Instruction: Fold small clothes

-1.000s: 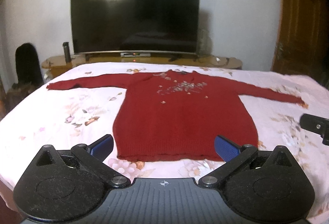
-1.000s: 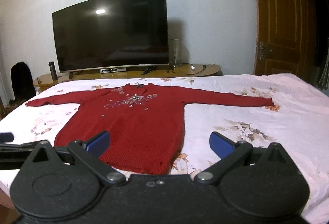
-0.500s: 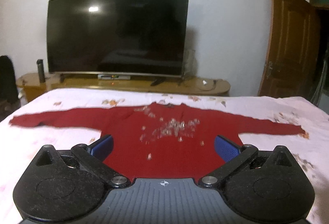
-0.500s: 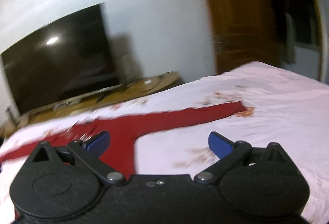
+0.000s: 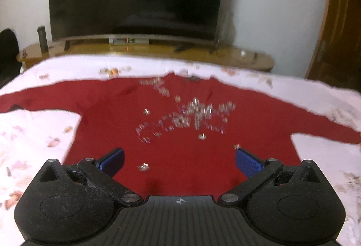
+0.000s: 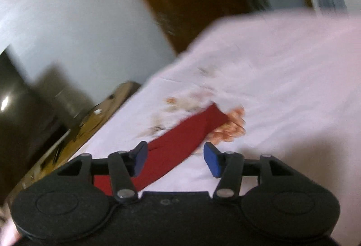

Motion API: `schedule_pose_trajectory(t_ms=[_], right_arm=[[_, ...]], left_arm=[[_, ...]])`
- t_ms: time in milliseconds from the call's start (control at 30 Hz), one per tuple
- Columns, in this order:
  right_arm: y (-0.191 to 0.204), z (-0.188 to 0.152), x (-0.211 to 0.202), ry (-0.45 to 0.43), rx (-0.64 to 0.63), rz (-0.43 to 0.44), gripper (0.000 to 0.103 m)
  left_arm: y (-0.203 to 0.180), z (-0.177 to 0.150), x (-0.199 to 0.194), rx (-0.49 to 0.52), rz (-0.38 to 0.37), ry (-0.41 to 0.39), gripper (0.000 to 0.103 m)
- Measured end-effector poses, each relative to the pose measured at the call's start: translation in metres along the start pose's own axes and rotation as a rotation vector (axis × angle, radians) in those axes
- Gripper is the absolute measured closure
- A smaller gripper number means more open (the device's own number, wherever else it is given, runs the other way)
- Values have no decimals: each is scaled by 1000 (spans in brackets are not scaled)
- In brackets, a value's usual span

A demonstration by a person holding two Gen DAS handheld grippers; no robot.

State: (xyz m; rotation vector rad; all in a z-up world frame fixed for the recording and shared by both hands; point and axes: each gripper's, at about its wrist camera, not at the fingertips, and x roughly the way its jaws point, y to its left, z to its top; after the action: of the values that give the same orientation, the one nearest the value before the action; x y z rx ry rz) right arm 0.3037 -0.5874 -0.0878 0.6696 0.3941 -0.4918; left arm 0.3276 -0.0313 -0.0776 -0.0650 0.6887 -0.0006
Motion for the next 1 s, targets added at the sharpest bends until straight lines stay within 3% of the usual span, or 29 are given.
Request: schedule_pose_trajectory(t_ms=[100, 200, 300, 333, 400, 500, 567, 600, 667, 767, 1000], right_arm=[[-40, 7, 56, 53, 136, -26, 63], [-58, 7, 94, 120, 214, 50, 61], [-56, 11, 112, 115, 226, 95, 63], [-55, 13, 118, 119, 236, 105, 66], [-54, 18, 127, 145, 238, 109, 95], [-46, 31, 123, 113, 175, 121, 96], [-32, 39, 103, 33, 53, 137, 96], [-27, 39, 104, 20, -29, 100, 96], [-35, 29, 130, 152, -66, -13, 98], [-34, 31, 129, 149, -75, 6, 95], [-5, 24, 125, 138, -182, -55, 93]], left_arm=[[-25, 3, 30, 31, 31, 49, 0], [-45, 7, 47, 24, 32, 75, 0], [-60, 10, 66, 23, 25, 103, 0], [-64, 11, 72, 28, 30, 111, 0], [-68, 13, 82, 40, 46, 124, 0], [-68, 17, 94, 57, 85, 113, 0], [-66, 15, 102, 84, 122, 104, 0], [-64, 12, 109, 99, 139, 125, 0], [-61, 7, 120, 114, 146, 183, 0], [-56, 3, 120, 103, 117, 168, 0], [-35, 10, 114, 100, 102, 146, 0]])
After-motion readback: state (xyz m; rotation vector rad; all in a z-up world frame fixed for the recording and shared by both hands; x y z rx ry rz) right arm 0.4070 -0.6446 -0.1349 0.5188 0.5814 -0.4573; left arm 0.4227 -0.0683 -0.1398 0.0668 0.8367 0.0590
